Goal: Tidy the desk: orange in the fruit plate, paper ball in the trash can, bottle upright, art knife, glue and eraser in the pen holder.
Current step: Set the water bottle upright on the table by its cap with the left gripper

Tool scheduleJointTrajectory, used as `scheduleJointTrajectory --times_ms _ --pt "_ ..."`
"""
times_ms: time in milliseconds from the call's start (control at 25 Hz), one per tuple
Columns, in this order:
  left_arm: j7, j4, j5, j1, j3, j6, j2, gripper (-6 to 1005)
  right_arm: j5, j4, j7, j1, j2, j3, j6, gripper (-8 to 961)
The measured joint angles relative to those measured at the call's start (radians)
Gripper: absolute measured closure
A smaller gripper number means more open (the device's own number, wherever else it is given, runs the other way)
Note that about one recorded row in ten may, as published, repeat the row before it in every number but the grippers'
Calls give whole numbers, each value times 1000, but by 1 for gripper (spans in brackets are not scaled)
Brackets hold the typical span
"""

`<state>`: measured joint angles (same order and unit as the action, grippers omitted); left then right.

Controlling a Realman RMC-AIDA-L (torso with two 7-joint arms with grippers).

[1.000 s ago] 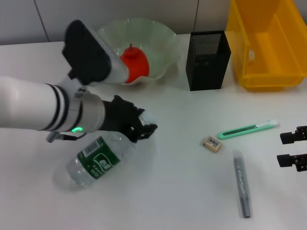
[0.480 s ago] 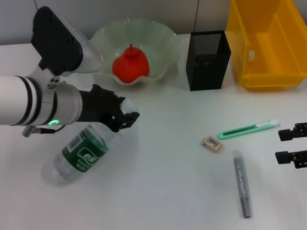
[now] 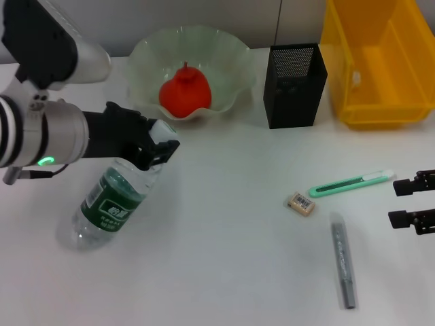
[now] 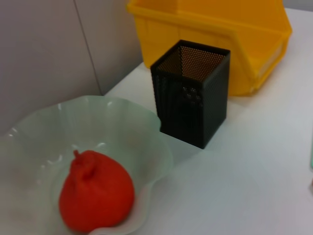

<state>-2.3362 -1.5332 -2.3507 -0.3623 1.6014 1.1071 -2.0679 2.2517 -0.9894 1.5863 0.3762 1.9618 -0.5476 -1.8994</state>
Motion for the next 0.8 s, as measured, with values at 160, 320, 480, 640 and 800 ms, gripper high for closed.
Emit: scheduleJointTrajectory --times_ms 160,320,480,640,800 --pt "0 -28 5 11 -24 27 0 563 0 0 1 3 0 0 3 229" --pt "0 -60 5 26 -26 38 0 563 0 0 1 6 0 0 4 229" --pt "0 -81 5 36 -27 40 0 563 0 0 1 8 0 0 5 229" --pt "-1 -103 6 46 -29 44 0 563 0 0 1 8 0 -4 5 229" --pt "-2 -127 6 54 -30 51 0 563 2 0 1 8 2 -4 5 229"
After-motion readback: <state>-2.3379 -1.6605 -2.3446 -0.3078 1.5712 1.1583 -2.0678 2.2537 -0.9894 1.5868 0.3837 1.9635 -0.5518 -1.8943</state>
